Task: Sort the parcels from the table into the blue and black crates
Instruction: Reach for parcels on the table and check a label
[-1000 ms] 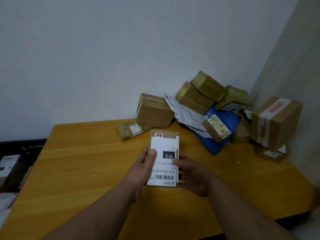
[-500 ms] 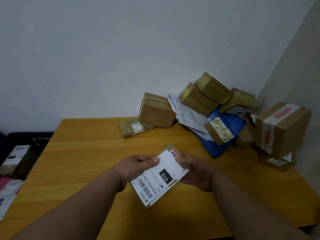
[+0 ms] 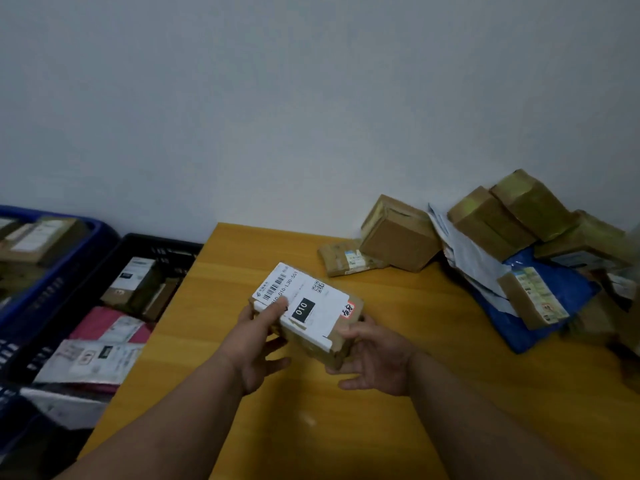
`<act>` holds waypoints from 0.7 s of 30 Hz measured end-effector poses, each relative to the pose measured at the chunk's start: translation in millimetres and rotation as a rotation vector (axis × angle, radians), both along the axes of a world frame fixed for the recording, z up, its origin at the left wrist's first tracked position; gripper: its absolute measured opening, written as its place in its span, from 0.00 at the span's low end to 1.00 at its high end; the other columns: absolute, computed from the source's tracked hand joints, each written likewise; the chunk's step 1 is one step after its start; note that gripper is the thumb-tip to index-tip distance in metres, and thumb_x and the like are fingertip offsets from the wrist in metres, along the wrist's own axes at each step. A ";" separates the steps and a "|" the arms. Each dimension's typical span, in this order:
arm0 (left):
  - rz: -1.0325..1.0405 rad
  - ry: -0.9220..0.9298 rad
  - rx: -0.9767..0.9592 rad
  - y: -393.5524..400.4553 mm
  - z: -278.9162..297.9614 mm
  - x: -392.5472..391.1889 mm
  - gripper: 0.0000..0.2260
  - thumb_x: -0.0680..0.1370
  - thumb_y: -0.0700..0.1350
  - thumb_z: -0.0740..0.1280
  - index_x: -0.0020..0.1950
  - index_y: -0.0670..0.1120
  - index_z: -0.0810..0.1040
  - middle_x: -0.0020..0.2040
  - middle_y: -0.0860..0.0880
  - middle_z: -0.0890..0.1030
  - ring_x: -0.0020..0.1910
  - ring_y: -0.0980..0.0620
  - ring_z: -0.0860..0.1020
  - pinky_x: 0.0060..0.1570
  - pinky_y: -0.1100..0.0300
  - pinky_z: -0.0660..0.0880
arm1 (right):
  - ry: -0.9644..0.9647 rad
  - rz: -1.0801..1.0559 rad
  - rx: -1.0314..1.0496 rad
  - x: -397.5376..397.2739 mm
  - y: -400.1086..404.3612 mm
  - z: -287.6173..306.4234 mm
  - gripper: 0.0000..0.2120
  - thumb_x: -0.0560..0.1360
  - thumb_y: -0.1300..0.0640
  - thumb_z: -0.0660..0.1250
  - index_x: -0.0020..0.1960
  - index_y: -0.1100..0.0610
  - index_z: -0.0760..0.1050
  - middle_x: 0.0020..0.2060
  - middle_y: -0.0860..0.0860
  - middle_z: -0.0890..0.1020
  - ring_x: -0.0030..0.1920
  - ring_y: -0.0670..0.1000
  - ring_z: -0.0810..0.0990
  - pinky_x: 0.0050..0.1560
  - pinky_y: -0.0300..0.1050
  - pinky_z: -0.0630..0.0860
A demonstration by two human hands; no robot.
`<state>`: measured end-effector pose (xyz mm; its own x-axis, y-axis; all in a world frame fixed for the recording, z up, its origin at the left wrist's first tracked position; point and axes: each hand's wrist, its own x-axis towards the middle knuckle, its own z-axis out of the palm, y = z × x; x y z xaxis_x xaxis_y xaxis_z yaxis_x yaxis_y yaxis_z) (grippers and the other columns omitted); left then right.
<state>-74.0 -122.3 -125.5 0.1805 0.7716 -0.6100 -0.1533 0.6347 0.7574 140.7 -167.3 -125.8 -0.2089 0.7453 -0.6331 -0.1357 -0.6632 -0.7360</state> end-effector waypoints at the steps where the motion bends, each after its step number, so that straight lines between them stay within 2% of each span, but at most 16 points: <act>1: 0.023 -0.008 0.017 7.0 0.4 -19.5 0.23 0.72 0.55 0.73 0.65 0.59 0.71 0.59 0.49 0.80 0.56 0.45 0.78 0.48 0.45 0.79 | -0.017 0.011 0.000 -19.0 7.8 0.1 0.37 0.59 0.47 0.77 0.65 0.42 0.67 0.62 0.55 0.79 0.56 0.61 0.82 0.58 0.62 0.75; 5: 0.127 0.028 0.049 34.0 0.2 -109.0 0.30 0.70 0.55 0.75 0.69 0.54 0.68 0.55 0.48 0.83 0.55 0.45 0.80 0.48 0.48 0.78 | -0.062 -0.017 -0.023 -102.5 39.2 -7.7 0.34 0.57 0.43 0.77 0.61 0.47 0.75 0.61 0.53 0.78 0.59 0.57 0.79 0.55 0.54 0.76; 7: 0.191 0.039 0.054 44.0 -3.5 -154.7 0.32 0.71 0.55 0.75 0.71 0.49 0.66 0.54 0.46 0.84 0.54 0.45 0.82 0.51 0.46 0.79 | -0.060 0.026 -0.041 -148.9 52.7 -12.7 0.30 0.59 0.44 0.76 0.59 0.49 0.77 0.58 0.54 0.79 0.56 0.56 0.80 0.54 0.52 0.76; 10: 0.277 0.050 0.058 52.2 -10.6 -208.1 0.31 0.72 0.54 0.74 0.69 0.43 0.67 0.52 0.44 0.84 0.52 0.44 0.83 0.54 0.45 0.79 | -0.038 0.093 -0.057 -211.7 64.9 -18.7 0.29 0.60 0.46 0.75 0.59 0.52 0.77 0.55 0.55 0.79 0.51 0.56 0.80 0.51 0.48 0.76; 12: 0.262 0.071 0.037 54.1 -15.7 -232.4 0.29 0.73 0.54 0.73 0.66 0.40 0.68 0.53 0.43 0.84 0.54 0.43 0.81 0.56 0.46 0.78 | -0.031 0.144 -0.079 -243.4 69.5 -21.1 0.30 0.61 0.47 0.74 0.62 0.52 0.75 0.59 0.55 0.79 0.54 0.56 0.80 0.52 0.47 0.76; 15: 0.200 0.061 0.000 56.6 -20.2 -258.4 0.22 0.74 0.54 0.72 0.61 0.46 0.70 0.53 0.45 0.84 0.54 0.44 0.81 0.49 0.49 0.78 | -0.033 0.210 -0.106 -275.0 80.3 -21.7 0.32 0.61 0.47 0.74 0.64 0.50 0.73 0.62 0.55 0.79 0.58 0.57 0.80 0.52 0.47 0.76; 17: 0.155 0.051 -0.011 61.1 -21.6 -271.9 0.20 0.74 0.54 0.72 0.62 0.52 0.71 0.53 0.48 0.84 0.54 0.45 0.80 0.42 0.53 0.77 | -0.045 0.240 -0.100 -289.6 92.2 -20.9 0.30 0.61 0.47 0.74 0.62 0.48 0.73 0.62 0.53 0.78 0.58 0.57 0.80 0.52 0.47 0.76; 19: 0.118 0.032 -0.015 68.3 -22.6 -283.7 0.21 0.74 0.53 0.72 0.65 0.59 0.71 0.52 0.50 0.85 0.54 0.45 0.80 0.36 0.55 0.77 | -0.054 0.275 -0.095 -301.3 106.5 -20.7 0.28 0.61 0.47 0.73 0.61 0.46 0.74 0.62 0.52 0.78 0.58 0.55 0.80 0.51 0.47 0.76; 21: 0.105 0.026 -0.023 77.6 -23.5 -294.5 0.22 0.74 0.53 0.72 0.66 0.63 0.71 0.51 0.52 0.85 0.53 0.46 0.80 0.34 0.56 0.78 | -0.062 0.307 -0.099 -310.4 121.5 -23.2 0.31 0.60 0.45 0.75 0.62 0.46 0.74 0.62 0.52 0.77 0.58 0.55 0.79 0.50 0.48 0.76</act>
